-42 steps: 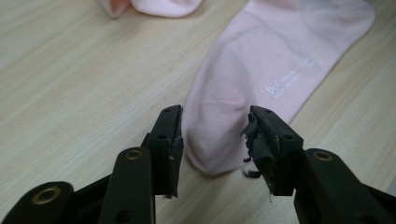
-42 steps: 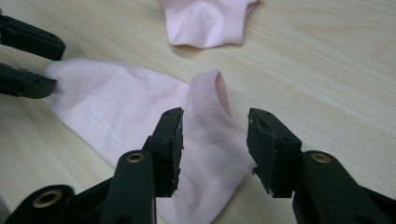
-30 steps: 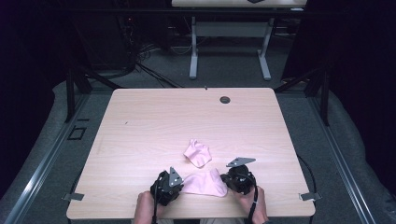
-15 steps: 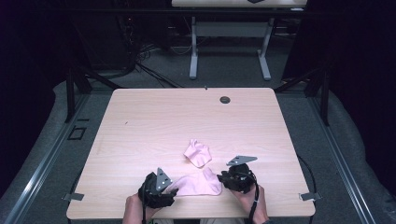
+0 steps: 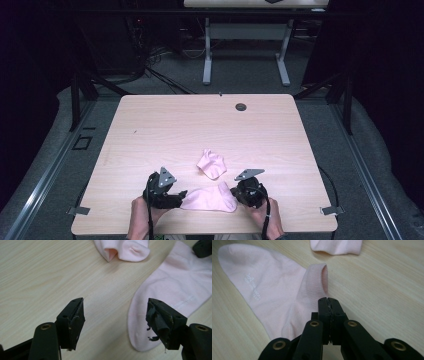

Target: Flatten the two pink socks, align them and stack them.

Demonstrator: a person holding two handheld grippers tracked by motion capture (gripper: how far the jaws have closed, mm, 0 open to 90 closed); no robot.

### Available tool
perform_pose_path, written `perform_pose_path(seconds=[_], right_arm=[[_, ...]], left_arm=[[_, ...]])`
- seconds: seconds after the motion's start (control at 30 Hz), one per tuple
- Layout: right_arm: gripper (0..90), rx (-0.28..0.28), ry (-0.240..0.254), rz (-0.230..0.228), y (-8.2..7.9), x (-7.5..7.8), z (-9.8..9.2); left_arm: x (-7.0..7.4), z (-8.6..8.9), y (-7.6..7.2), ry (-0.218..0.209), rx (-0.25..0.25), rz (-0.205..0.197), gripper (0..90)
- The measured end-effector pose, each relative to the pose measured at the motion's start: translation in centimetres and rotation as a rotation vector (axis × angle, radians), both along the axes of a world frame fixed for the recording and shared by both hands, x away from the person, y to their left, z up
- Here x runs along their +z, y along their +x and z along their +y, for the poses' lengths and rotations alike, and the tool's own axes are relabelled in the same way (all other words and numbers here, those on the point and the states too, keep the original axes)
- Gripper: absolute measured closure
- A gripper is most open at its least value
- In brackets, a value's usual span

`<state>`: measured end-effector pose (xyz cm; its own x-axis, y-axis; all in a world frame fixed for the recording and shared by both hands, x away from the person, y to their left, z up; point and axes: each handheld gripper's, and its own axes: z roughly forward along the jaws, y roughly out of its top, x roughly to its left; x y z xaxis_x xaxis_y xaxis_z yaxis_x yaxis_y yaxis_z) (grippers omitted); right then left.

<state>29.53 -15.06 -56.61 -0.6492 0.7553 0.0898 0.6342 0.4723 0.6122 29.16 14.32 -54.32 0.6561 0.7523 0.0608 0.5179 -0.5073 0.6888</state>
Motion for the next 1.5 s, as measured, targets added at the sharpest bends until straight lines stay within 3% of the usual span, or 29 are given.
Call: perform_pose_path(seconds=[0.1, 0.13, 0.27, 0.37, 0.57, 0.6, 0.7, 0.9, 1.0, 1.1, 1.27, 1.37, 1.5], right_arm=[[88.4, -0.008, 0.000, 0.028, -0.3, 0.2, -0.7], [80.1, -0.016, 0.036, 0.025, -0.3, 0.4, -1.1], [61.3, -0.051, 0.113, 0.027, 0.8, 1.5, -2.0], [57.6, -0.055, 0.116, 0.011, 2.1, 2.1, -1.5], [57.7, -0.048, 0.100, 0.017, 5.0, 2.4, 0.3], [58.0, -0.049, 0.086, 0.025, 6.1, 2.1, 1.1], [58.0, -0.051, 0.062, 0.045, 7.2, 1.5, 1.9], [58.5, -0.077, 0.052, 0.062, 8.9, 0.3, 2.7], [63.6, -0.082, 0.039, 0.064, 9.3, -0.1, 2.7], [71.9, -0.073, 0.036, 0.055, 9.2, -0.1, 2.8], [83.9, -0.055, 0.044, 0.044, 8.9, -0.3, 3.1], [85.0, -0.039, 0.043, 0.042, 8.6, 0.0, 3.2], [85.2, -0.025, 0.076, 0.023, 8.0, 1.0, 3.1]], left_arm=[[-0.1, -0.3, 1.2, 0.012, -0.009, 0.014, 30.9], [-0.1, -0.4, 1.5, 0.015, -0.008, 0.011, 30.9], [-0.1, -0.8, 3.4, 0.021, -0.015, 0.027, 32.3], [-0.3, -1.1, 5.0, 0.018, -0.014, 0.051, 34.3], [-0.8, -2.3, 6.9, 0.009, -0.038, 0.094, 39.8], [-1.0, -2.9, 7.5, 0.024, -0.050, 0.101, 40.6], [-1.5, -3.6, 8.3, 0.024, -0.060, 0.118, 43.2], [-1.6, -4.2, 9.0, 0.012, -0.078, 0.124, 49.5], [-1.9, -4.6, 9.5, 0.020, -0.087, 0.130, 54.0], [-2.1, -4.8, 9.7, 0.021, -0.106, 0.122, 63.0], [-2.1, -5.2, 9.6, 0.014, -0.117, 0.081, 86.9], [-1.7, -5.0, 9.2, 0.030, -0.119, 0.053, 88.5], [-0.2, -4.1, 8.2, 0.091, -0.113, -0.020, 88.7]])
